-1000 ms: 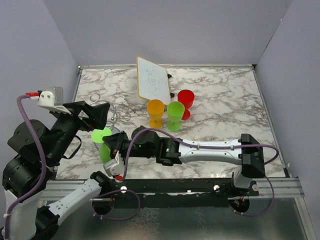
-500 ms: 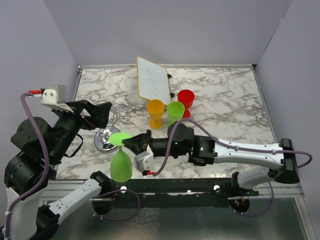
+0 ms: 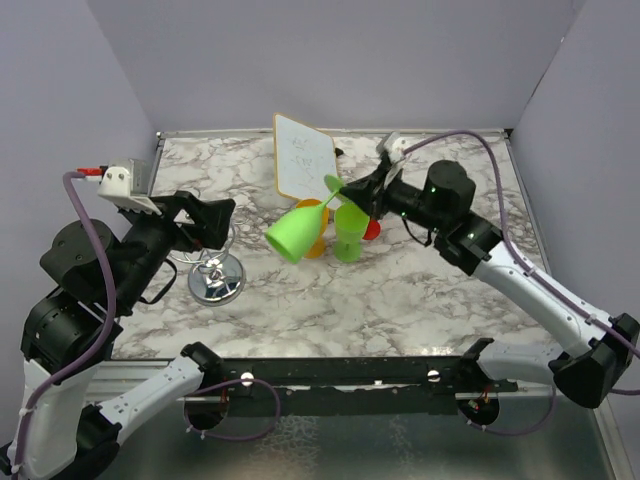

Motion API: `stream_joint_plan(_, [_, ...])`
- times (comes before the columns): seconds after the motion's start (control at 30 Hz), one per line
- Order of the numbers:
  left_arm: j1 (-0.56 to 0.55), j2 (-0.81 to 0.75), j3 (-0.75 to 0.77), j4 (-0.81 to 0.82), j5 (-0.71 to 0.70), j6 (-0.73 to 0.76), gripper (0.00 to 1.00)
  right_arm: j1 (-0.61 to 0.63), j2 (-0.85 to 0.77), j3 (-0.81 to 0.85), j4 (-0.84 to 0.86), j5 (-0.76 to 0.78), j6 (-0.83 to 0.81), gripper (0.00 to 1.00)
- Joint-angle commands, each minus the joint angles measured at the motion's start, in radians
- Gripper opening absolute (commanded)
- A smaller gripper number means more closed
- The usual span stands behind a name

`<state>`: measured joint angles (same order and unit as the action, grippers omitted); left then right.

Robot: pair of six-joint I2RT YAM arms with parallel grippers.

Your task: Take the wine glass off the wine glass rack

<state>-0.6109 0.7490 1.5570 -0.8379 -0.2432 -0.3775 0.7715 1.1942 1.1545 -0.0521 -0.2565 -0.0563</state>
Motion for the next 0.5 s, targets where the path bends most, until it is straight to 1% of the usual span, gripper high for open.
stream_joint_plan(0.0, [-0.004,0.008,-0.007,0.045,0.073,-0.039,0.99,-0.239,-0.018,0.004,0.012,-0.249,0.484,0.01])
stream_joint_plan(0.1, [-0.004,0.015,-0.02,0.069,0.153,-0.061,0.99,-0.378,-0.036,-0.047,0.093,-0.364,0.759,0.01])
stream_joint_plan(0.17, [-0.005,0.028,-0.032,0.099,0.24,-0.08,0.99,-0.41,-0.042,-0.078,0.136,-0.391,0.859,0.01])
stream_joint_plan(0.33, [-0.005,0.105,-0.051,0.177,0.467,-0.143,0.99,-0.414,-0.05,-0.154,0.247,-0.437,0.978,0.01])
stream_joint_plan(0.4, [-0.004,0.13,-0.068,0.211,0.515,-0.183,0.98,-0.415,-0.058,-0.186,0.297,-0.46,1.014,0.01])
stream_joint_plan(0.47, [-0.005,0.155,-0.092,0.238,0.552,-0.218,0.96,-0.414,-0.071,-0.217,0.336,-0.466,1.04,0.01])
